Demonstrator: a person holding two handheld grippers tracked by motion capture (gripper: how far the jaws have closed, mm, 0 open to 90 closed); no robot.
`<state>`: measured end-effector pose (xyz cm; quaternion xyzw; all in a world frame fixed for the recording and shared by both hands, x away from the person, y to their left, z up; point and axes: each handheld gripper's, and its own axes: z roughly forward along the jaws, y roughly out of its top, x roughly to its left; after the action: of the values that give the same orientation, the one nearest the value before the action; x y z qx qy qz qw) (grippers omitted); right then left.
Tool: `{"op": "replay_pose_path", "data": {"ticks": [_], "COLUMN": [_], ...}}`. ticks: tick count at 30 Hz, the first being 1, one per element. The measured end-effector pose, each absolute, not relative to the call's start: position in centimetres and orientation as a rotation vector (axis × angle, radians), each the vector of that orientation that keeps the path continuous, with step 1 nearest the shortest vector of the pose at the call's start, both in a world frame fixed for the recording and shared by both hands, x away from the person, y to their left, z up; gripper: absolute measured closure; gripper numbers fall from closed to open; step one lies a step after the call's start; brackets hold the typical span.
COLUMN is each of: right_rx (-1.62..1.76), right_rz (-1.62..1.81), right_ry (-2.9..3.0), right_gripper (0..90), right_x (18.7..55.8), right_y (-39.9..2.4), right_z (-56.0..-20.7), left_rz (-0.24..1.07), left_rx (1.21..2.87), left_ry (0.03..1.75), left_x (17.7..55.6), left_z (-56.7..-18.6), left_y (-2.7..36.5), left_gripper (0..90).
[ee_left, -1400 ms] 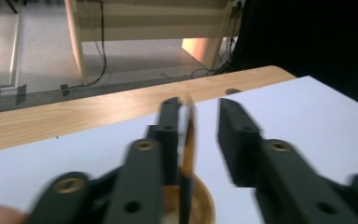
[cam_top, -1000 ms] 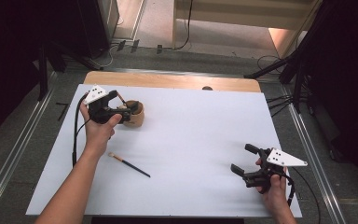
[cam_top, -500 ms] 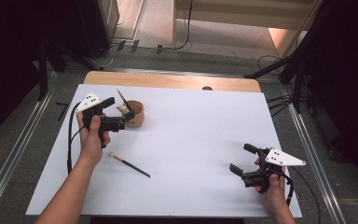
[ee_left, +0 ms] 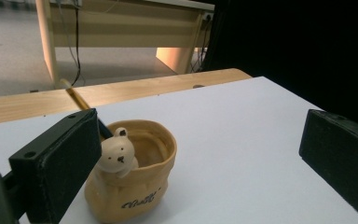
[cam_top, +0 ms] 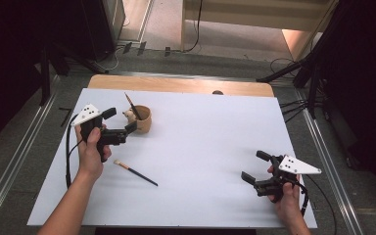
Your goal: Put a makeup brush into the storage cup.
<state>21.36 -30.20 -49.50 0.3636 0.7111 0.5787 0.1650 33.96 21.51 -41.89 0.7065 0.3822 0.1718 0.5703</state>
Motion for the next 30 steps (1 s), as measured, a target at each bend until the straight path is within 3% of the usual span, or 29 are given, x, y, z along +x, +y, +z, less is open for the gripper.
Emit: {"op": "replay_pose_path", "data": {"ticks": [30], "right_rx": [1.037], "right_rz": [1.649], "right_ry": [2.022], "right_gripper": [0.0], "right_x": [21.4], "right_y": [-30.0], "right_z": [-49.4], "left_rz": [0.392], "left_rx": [1.668], "left_ry": [0.842], "left_x": [30.4], "left_z": [-42.3], "left_y": [23.5], "left_gripper": [0.0]}}
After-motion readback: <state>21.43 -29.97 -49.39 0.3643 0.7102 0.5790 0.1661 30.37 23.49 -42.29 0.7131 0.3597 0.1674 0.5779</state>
